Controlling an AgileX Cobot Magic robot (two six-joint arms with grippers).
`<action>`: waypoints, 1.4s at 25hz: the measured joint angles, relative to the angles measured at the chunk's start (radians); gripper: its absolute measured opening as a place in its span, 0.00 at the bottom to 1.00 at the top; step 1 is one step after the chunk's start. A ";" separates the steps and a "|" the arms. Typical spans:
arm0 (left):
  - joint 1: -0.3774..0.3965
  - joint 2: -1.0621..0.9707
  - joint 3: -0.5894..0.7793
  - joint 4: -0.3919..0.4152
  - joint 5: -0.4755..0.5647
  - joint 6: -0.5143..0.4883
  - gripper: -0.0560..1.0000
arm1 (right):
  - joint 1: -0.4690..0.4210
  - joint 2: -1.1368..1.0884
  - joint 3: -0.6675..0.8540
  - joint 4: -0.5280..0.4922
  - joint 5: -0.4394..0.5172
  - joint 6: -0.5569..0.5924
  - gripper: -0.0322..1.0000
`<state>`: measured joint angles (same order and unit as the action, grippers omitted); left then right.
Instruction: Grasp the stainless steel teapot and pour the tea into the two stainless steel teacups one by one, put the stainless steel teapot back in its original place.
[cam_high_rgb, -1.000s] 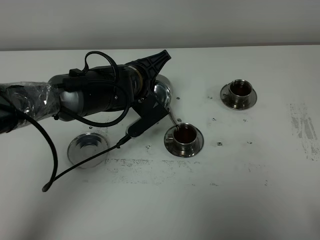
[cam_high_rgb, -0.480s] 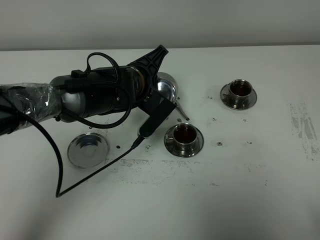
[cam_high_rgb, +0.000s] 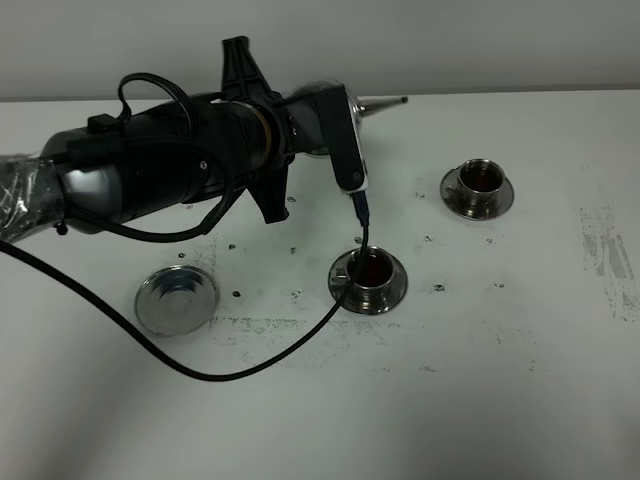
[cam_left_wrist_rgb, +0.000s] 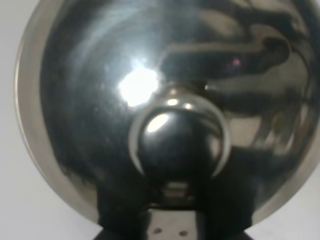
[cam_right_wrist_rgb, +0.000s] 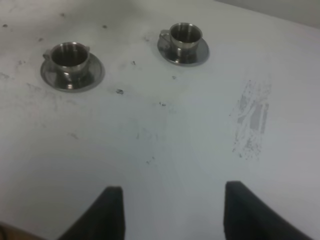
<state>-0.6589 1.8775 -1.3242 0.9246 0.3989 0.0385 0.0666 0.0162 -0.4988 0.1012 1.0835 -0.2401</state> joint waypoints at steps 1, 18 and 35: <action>0.000 -0.008 0.000 -0.030 0.034 -0.052 0.22 | 0.000 0.000 0.000 0.000 0.000 0.000 0.45; 0.001 0.112 0.027 -0.365 0.150 -0.094 0.22 | 0.000 0.000 0.000 0.000 0.000 0.000 0.45; 0.001 0.125 0.056 -0.426 0.165 -0.095 0.22 | 0.000 0.000 0.000 0.000 0.000 0.000 0.45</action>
<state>-0.6580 2.0028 -1.2686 0.4984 0.5635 -0.0569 0.0666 0.0162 -0.4988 0.1012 1.0835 -0.2401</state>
